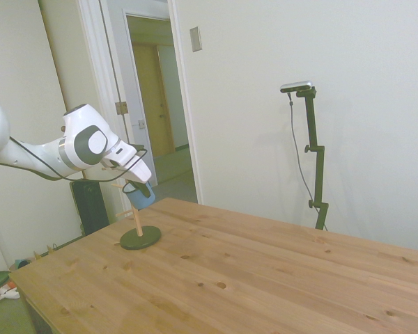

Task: Hang the mug

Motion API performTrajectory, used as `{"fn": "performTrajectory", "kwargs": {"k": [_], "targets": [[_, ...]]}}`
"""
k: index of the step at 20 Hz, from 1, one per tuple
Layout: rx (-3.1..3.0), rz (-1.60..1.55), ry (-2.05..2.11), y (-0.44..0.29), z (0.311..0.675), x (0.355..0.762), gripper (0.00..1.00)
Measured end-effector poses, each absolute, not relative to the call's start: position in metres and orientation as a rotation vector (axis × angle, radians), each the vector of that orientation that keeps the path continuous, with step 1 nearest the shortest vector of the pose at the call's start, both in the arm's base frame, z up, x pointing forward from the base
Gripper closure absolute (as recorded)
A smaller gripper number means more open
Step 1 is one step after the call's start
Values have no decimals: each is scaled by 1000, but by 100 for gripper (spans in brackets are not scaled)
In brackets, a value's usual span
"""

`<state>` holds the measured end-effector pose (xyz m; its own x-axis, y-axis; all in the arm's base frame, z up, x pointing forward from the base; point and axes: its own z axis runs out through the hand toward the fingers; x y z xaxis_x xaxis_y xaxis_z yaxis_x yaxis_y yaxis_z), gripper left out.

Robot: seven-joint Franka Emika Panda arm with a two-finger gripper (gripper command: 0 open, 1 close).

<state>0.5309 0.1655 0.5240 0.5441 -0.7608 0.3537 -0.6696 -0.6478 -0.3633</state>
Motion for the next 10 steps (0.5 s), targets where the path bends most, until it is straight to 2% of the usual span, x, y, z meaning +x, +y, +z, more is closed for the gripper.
{"fn": "performTrajectory", "kwargs": {"k": [9, 10], "targets": [[-2630, -726, 1193, 182, 510, 527, 100], [-2642, -722, 1188, 185, 507, 525, 0]]}}
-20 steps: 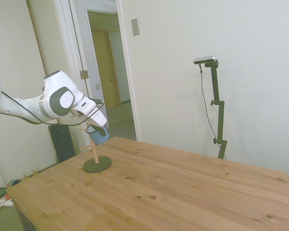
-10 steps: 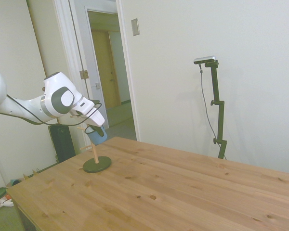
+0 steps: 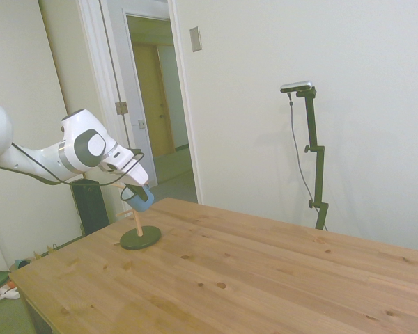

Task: Hang the mug

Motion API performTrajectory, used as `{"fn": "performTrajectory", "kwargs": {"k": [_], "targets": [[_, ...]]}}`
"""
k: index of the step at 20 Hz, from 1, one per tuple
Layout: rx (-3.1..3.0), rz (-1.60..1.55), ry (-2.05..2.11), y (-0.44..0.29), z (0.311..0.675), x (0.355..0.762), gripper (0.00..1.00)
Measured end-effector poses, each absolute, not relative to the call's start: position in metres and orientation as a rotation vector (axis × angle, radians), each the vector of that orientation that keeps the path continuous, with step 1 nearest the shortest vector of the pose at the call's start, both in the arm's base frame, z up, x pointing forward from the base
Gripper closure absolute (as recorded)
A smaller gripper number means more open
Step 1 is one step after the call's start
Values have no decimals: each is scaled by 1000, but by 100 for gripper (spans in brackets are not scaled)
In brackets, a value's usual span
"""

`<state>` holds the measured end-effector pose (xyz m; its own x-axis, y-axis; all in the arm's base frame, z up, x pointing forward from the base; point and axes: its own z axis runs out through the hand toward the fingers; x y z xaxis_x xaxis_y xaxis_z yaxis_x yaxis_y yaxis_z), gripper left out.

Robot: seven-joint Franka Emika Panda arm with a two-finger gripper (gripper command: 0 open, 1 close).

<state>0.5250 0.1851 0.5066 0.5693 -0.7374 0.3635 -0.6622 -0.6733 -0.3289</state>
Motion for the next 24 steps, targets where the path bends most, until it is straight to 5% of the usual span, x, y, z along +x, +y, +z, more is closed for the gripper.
{"fn": "performTrajectory", "kwargs": {"k": [24], "targets": [[-2654, -672, 1244, 133, 483, 471, 0]]}}
